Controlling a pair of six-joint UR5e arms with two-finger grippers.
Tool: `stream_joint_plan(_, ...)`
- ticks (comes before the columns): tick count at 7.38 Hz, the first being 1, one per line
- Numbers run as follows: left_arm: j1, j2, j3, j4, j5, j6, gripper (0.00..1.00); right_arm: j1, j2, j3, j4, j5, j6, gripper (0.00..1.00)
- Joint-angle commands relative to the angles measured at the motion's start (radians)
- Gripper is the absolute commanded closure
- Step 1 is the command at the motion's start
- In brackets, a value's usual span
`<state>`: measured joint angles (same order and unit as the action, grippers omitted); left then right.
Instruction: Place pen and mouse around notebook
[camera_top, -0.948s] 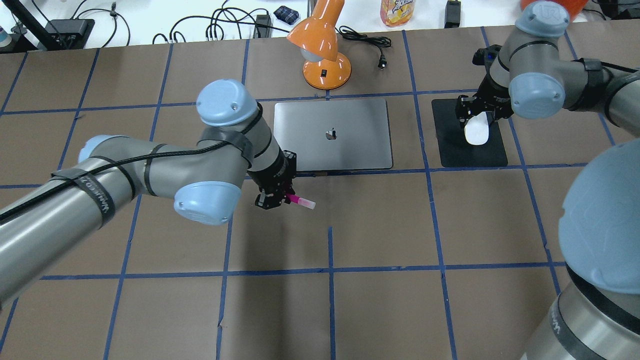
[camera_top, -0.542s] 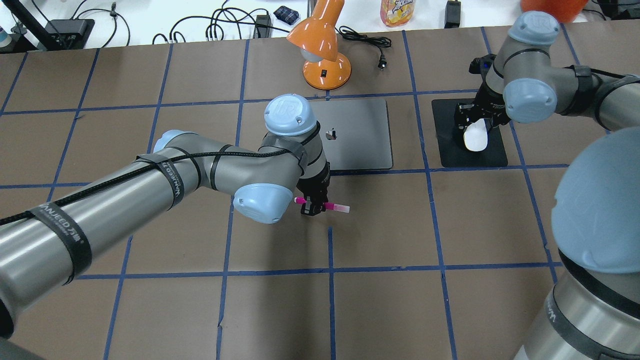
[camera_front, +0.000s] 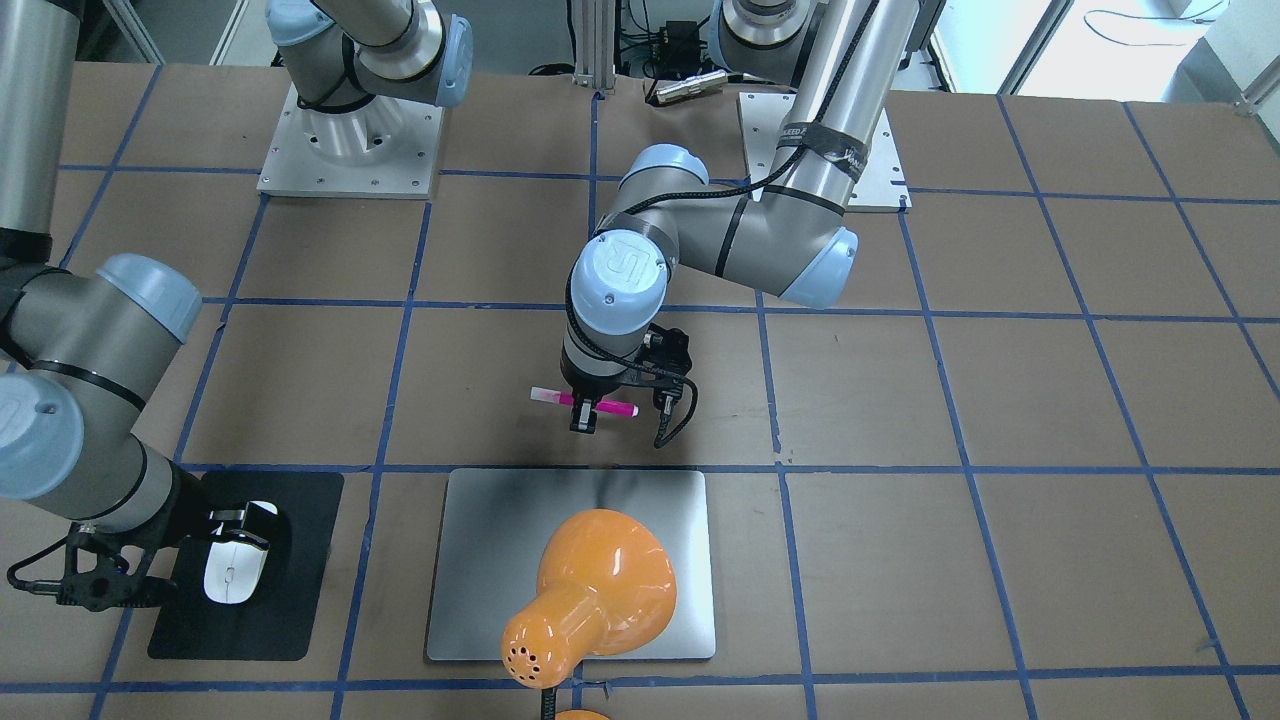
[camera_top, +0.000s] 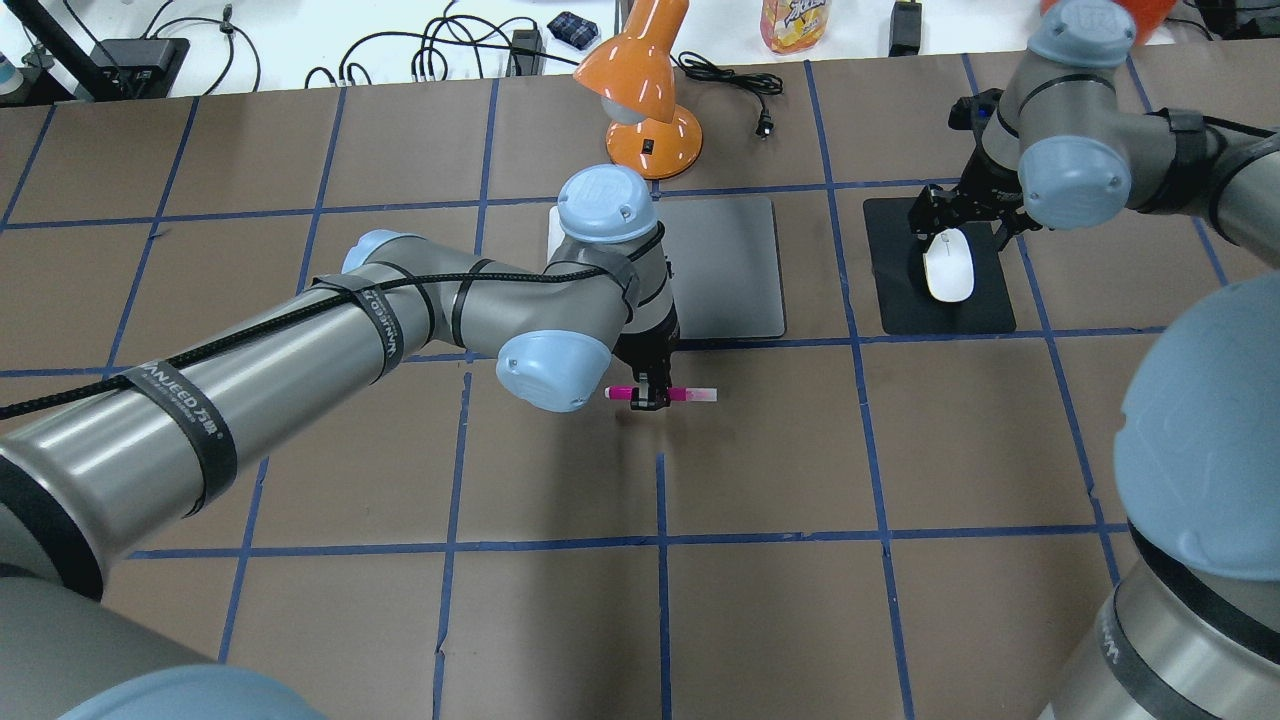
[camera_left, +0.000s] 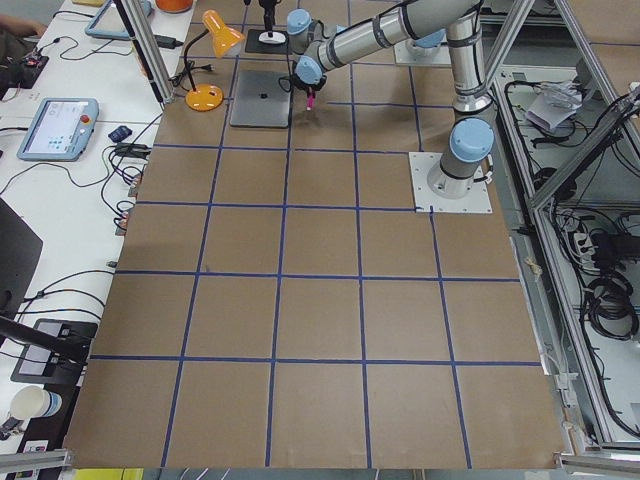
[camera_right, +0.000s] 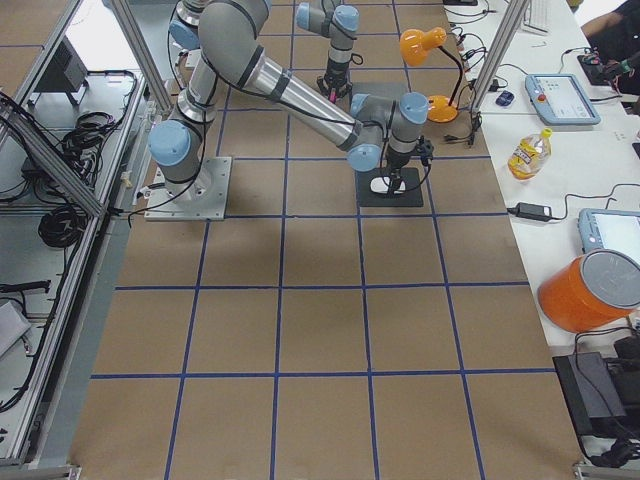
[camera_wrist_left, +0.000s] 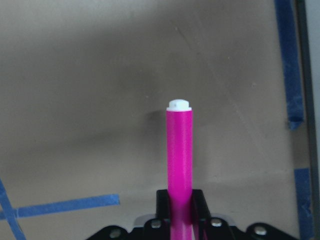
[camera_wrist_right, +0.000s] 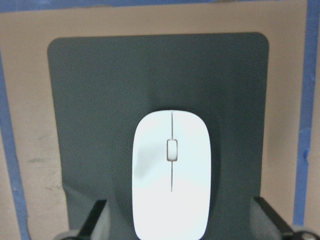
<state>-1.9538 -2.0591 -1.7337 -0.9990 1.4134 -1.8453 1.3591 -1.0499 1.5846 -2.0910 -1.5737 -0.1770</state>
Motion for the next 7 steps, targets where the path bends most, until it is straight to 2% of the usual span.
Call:
stream_joint_plan(1,0.000,-0.029,0.019,-0.024,-0.016,-0.052,0.94,0.020,-0.106,-0.104,0.211,0.006,0.033,0.00)
stream_joint_plan(3,-0.002,-0.027,0.003,-0.023,-0.010,-0.051,0.94,0.107,-0.171,-0.240,0.435,0.004,0.155,0.00)
stream_joint_plan(4,-0.004,-0.029,0.003,-0.024,-0.008,-0.049,0.88,0.165,-0.189,-0.299,0.507,-0.009,0.195,0.00)
stream_joint_plan(5,-0.007,-0.029,-0.012,-0.026,-0.007,-0.039,0.60,0.176,-0.235,-0.337,0.605,-0.008,0.195,0.00)
stream_joint_plan(6,-0.014,-0.026,-0.039,-0.021,0.018,-0.035,0.12,0.176,-0.316,-0.315,0.617,0.000,0.182,0.00)
stream_joint_plan(7,-0.011,0.006,-0.041,-0.020,0.027,-0.029,0.08,0.173,-0.376,-0.290,0.620,0.000,0.185,0.00)
